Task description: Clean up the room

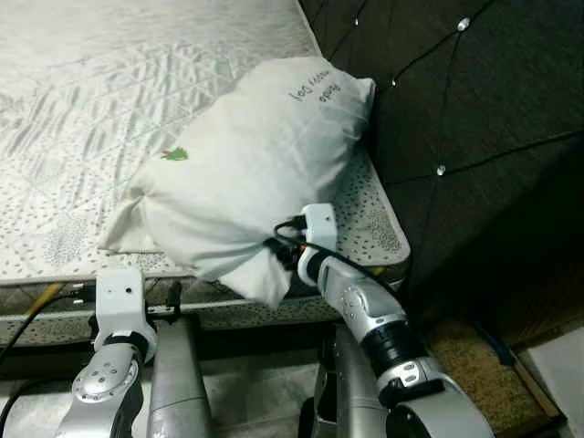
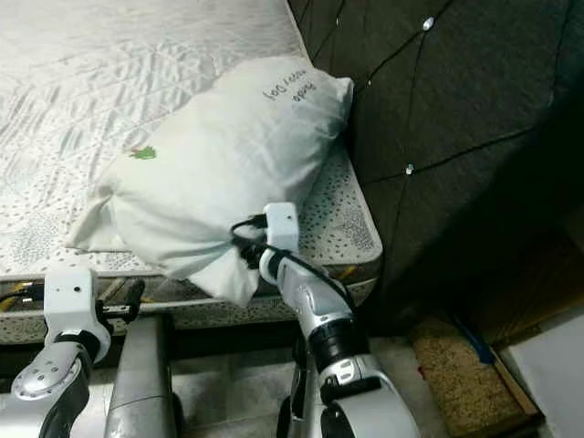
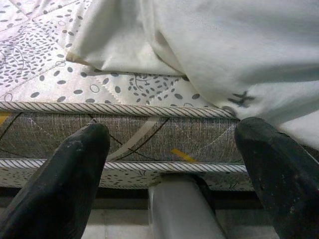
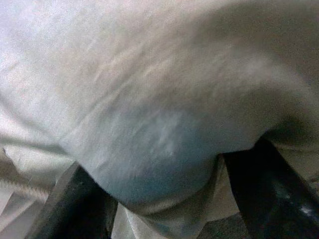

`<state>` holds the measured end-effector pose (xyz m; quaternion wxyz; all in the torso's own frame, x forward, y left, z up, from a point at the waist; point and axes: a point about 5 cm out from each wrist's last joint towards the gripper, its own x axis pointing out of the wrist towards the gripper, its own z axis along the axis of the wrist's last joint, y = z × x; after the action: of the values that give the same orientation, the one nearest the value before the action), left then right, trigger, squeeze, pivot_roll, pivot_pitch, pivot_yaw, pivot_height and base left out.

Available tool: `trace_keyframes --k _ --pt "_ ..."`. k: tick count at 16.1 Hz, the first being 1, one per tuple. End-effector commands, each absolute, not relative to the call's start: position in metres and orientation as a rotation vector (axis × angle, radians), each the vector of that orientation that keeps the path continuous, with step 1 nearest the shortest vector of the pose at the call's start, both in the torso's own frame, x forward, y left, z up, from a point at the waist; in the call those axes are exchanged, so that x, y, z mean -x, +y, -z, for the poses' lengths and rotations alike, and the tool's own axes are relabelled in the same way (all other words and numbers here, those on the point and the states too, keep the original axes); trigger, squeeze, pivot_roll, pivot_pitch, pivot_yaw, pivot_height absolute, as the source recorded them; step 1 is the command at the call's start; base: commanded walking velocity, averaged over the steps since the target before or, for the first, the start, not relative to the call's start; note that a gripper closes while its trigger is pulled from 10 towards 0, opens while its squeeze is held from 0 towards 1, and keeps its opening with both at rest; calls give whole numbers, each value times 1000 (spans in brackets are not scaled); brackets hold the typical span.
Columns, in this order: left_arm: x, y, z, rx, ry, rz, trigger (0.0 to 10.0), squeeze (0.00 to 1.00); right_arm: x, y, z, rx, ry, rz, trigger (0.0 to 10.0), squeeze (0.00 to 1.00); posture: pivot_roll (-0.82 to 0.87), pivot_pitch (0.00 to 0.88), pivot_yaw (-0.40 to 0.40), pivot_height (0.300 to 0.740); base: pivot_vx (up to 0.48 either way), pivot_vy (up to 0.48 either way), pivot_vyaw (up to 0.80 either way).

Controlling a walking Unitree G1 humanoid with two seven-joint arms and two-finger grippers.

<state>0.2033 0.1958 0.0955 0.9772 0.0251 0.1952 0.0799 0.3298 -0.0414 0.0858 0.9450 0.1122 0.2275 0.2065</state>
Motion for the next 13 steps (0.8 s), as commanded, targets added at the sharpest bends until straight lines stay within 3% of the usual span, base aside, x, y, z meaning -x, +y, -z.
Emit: trace_keyframes --k 1,9,12,13 --pt "-205 194 -99 -59 377 -163 10000 0 -347 -45 -113 -270 344 -338 0 0 177 64 -140 525 0 0 0" --pt "-219 190 -99 -54 351 -144 10000 0 -377 -93 -126 -161 292 -216 0 0 151 31 -131 525 0 0 0" --pt "-221 190 -99 -51 345 -144 10000 0 -392 -134 -139 -69 280 -61 0 0 151 27 -132 525 0 0 0" --pt "-223 189 -100 -25 341 -154 10000 0 -399 -162 -153 -38 250 40 0 0 151 25 -136 525 0 0 0"
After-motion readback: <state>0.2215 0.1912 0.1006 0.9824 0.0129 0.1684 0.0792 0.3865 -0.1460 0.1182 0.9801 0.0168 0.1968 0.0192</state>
